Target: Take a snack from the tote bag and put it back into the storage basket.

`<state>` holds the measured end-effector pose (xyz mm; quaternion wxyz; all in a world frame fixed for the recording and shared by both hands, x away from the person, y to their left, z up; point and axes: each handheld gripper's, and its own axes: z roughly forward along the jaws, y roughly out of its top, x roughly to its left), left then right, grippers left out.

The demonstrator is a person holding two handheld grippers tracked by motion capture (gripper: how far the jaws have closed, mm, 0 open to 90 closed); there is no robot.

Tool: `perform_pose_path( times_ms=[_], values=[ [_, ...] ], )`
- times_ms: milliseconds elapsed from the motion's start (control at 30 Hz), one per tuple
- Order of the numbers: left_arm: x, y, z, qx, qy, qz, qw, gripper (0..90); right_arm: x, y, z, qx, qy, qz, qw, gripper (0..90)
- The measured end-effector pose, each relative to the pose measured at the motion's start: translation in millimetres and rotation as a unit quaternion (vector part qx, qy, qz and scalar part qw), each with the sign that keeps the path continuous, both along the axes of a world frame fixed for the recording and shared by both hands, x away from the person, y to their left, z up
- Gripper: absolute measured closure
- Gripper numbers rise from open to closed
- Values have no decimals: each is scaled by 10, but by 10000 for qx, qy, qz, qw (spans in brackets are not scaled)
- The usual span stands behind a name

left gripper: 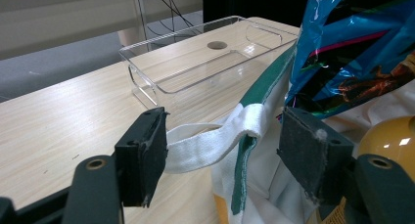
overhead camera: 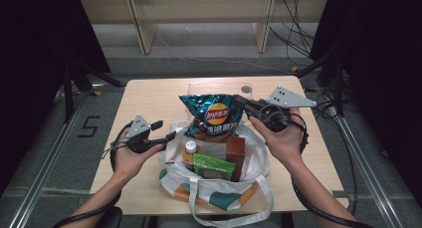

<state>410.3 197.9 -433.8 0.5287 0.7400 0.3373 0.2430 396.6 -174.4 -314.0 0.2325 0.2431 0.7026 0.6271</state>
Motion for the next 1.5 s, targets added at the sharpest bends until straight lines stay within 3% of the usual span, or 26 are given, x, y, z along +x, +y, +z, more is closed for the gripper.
perform_pose_path(
  times_ms=[300, 367, 400, 500, 633, 800, 833, 867, 900, 1367, 1500],
  values=[
    [-8, 1, 3, 38, 18, 33, 10000, 341, 0, 0, 53, 71, -5, -20, 10000, 900],
    [-7, 1, 3, 33, 13, 28, 10000, 341, 18, -8, 57, 24, -126, -33, 9999, 900],
    [1, 2, 0, -4, -2, 2, 10000, 341, 8, 1, 56, 92, -16, -25, 10000, 900],
    [3, 5, -2, 7, -6, -3, 10000, 342, 14, -4, 64, 92, -6, -15, 10000, 900],
    [4, 9, 0, 8, -14, -9, 10000, 342, 24, -4, 83, 80, -112, -59, 9999, 900],
    [-2, 9, 1, 32, 21, 28, 10000, 342, 13, -5, 101, 114, 54, 3, 9999, 900],
    [-2, 8, 2, 35, 20, 28, 10000, 342, 35, -16, 120, 103, -180, -54, 9998, 900],
    [1, 8, 0, 22, 6, 10, 10000, 342, 35, -15, 124, 121, -194, -67, 9997, 900],
    [1, 8, 0, 22, 6, 10, 10000, 342, 16, -4, 131, 190, 0, -27, 9998, 900],
    [3, 9, -3, -16, 8, 15, 10000, 342, 32, -16, 213, 258, -105, -75, 9996, 900],
    [1, 8, -2, -21, 9, 14, 10000, 342, 54, -29, 245, 249, -263, -132, 9993, 900]
  ],
)
